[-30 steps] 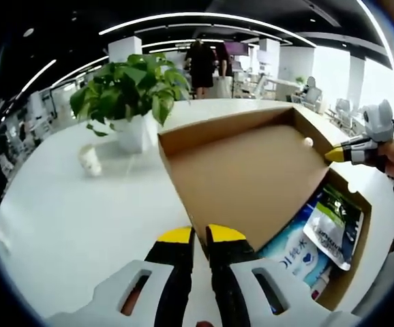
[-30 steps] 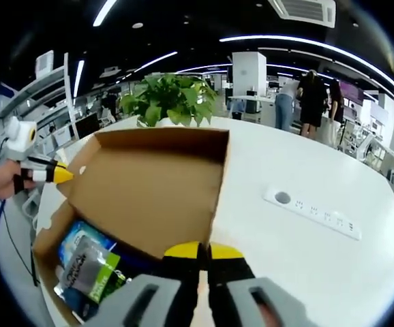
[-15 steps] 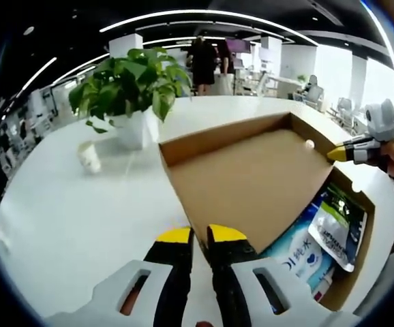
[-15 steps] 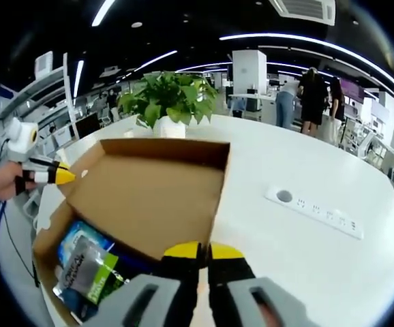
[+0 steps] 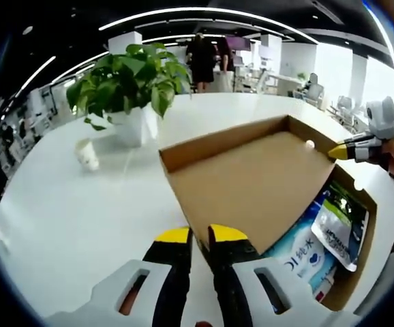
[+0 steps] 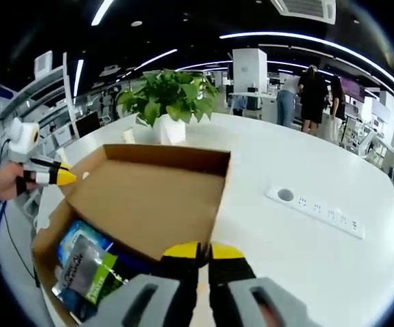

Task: Operate the shoe box by opening the lid, removing the specified soft item, and placing it in the target area until the item is outside and the box remains undamaged.

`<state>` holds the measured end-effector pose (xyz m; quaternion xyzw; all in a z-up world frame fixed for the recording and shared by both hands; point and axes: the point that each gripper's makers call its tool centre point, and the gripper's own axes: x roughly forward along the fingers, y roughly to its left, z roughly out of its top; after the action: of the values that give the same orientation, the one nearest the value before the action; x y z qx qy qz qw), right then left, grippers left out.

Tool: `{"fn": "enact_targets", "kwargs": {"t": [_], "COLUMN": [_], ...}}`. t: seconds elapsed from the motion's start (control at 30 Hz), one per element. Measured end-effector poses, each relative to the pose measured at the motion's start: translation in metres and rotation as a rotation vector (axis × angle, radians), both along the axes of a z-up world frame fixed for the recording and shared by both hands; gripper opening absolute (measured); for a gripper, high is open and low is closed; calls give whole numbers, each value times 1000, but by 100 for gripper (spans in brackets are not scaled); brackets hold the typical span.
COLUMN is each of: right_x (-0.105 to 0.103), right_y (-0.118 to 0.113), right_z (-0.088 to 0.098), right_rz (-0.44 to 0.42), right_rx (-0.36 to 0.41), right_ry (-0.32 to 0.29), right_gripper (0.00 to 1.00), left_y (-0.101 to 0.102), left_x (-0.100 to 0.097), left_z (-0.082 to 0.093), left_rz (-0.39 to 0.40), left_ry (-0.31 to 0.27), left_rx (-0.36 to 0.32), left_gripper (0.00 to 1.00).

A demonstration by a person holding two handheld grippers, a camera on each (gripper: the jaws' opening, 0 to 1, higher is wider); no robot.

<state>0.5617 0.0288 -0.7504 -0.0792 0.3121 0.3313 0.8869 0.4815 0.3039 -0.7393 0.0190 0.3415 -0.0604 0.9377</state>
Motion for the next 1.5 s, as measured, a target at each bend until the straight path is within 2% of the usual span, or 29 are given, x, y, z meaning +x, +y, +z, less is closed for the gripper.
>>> {"fn": "enact_targets", "kwargs": {"t": [0.97, 1.5], "right_x": [-2, -10], "right_y": [0, -4], "right_z": [-11, -11], "right_rz": [5, -11], "right_rx": [-19, -7], "right_ry": [32, 35], "right_gripper": [1, 0], "left_y": [-1, -6], "left_x": [2, -2], "left_z": [-11, -20], "left_rz": [3, -9], "left_ry": [37, 53], "left_rx": [-8, 19], "left_gripper": [10, 13]}}
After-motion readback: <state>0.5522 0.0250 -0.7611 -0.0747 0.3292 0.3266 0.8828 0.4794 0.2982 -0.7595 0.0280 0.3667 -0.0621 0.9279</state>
